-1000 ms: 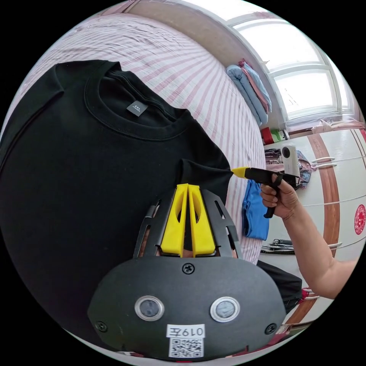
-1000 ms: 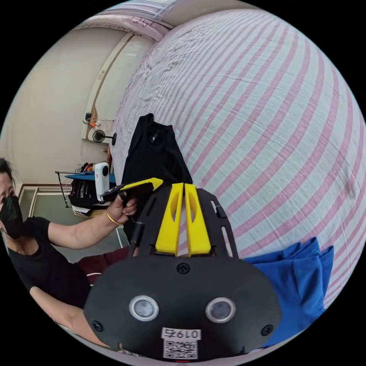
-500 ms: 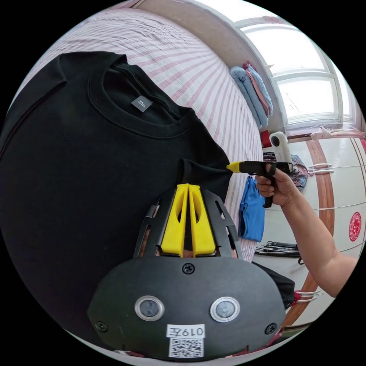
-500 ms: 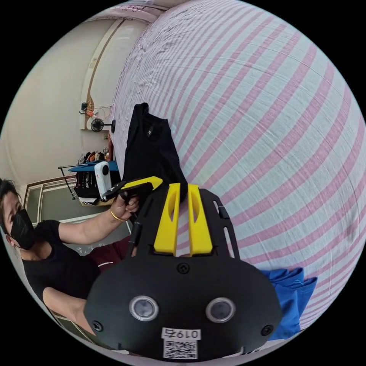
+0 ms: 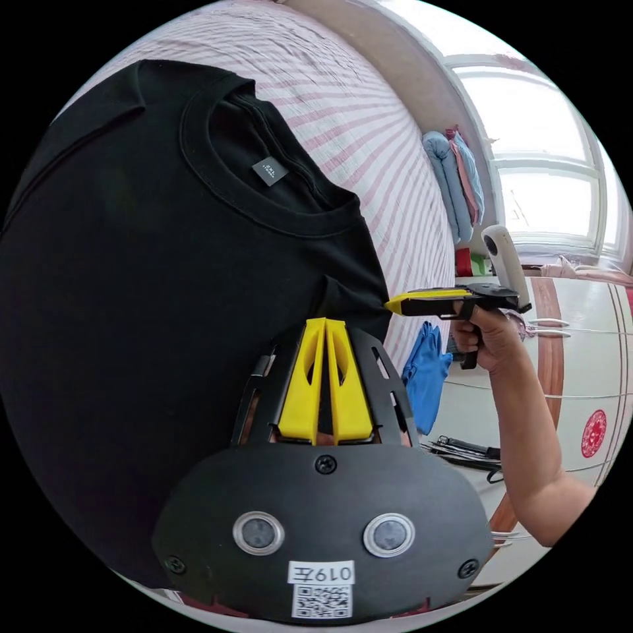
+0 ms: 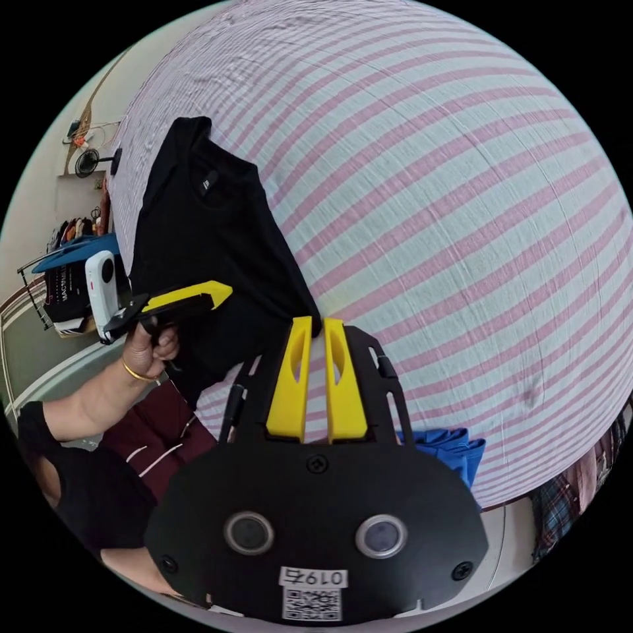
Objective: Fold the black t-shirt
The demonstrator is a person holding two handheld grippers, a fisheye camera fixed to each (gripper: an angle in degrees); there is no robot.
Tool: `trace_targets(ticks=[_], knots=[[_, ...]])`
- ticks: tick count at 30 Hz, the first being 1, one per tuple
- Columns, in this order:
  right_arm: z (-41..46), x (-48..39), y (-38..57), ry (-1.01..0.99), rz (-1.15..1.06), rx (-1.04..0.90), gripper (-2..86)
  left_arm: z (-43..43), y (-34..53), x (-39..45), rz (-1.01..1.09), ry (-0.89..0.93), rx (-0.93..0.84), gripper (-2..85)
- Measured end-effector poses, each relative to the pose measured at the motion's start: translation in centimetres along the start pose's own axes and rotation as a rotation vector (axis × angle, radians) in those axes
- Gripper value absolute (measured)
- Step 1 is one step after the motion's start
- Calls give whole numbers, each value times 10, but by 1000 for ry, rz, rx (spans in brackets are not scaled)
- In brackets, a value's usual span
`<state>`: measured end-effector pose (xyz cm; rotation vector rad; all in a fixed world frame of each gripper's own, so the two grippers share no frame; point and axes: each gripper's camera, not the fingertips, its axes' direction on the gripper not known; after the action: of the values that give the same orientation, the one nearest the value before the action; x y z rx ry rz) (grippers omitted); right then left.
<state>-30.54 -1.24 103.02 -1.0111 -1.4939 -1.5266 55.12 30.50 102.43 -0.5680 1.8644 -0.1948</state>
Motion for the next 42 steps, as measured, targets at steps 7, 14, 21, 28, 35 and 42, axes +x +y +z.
trace_targets(ticks=[7,14,21,28,35,42], knots=[[-4,6,3,-54,-3,-11,53,-12,-4,-10,-58,68,34,10],[12,-1,3,-57,-15,-9,14,-1,-20,5,70,22,-4,9],[27,-12,12,53,-23,26,-1,7,-29,-8,77,-13,-27,8],[35,-17,59,39,32,180,47,-11,-20,-25,82,110,-16,8],[80,-69,113,-97,-83,356,-4,-18,36,-40,186,178,-77,8],[159,-100,122,-42,-130,192,-7,2,70,-66,101,125,-110,8]])
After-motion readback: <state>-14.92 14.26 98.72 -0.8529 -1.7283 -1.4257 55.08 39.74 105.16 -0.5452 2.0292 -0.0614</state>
